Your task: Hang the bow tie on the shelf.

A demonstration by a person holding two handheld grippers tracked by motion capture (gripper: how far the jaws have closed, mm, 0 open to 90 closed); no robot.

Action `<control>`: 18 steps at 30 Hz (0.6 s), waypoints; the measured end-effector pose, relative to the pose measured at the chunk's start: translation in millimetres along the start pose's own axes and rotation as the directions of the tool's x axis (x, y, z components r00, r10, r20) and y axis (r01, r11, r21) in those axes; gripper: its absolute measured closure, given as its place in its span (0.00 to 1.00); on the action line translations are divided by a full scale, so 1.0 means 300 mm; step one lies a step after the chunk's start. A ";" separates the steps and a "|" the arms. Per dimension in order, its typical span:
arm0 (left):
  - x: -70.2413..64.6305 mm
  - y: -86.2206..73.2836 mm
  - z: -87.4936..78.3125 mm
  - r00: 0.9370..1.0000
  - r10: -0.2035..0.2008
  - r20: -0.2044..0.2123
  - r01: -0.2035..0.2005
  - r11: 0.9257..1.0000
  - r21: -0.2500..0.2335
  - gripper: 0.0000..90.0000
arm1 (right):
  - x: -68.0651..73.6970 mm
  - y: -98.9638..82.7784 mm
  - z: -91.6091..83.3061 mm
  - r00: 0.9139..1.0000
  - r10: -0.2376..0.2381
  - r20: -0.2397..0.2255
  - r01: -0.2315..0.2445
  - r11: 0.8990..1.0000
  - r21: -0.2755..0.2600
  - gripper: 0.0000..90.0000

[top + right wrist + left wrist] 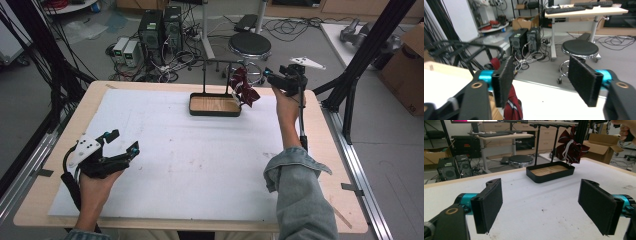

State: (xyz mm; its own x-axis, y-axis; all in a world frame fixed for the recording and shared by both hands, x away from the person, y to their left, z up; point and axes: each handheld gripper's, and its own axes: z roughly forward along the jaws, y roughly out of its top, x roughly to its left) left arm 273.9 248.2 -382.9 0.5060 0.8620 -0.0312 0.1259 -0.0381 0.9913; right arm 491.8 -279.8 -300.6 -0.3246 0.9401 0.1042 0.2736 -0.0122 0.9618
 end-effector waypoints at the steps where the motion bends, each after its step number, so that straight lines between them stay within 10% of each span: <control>1: -0.001 0.001 0.001 1.000 0.001 0.001 -0.001 1.000 -0.001 0.22 | -0.005 0.009 -0.022 1.000 0.004 0.000 -0.004 1.000 -0.009 0.34; 18: -0.020 -0.001 0.022 1.000 0.002 0.023 -0.002 1.000 0.003 0.22 | -0.037 0.018 -0.178 0.999 0.010 -0.038 -0.013 0.998 -0.061 0.14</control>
State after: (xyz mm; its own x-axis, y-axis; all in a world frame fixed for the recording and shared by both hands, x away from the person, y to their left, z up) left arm 276.4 239.7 -383.7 0.5253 0.8503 -0.0317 0.1273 -0.0417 0.9910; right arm 448.5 -308.6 -282.9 -0.3557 0.9264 0.1237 0.2224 -0.0447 0.9739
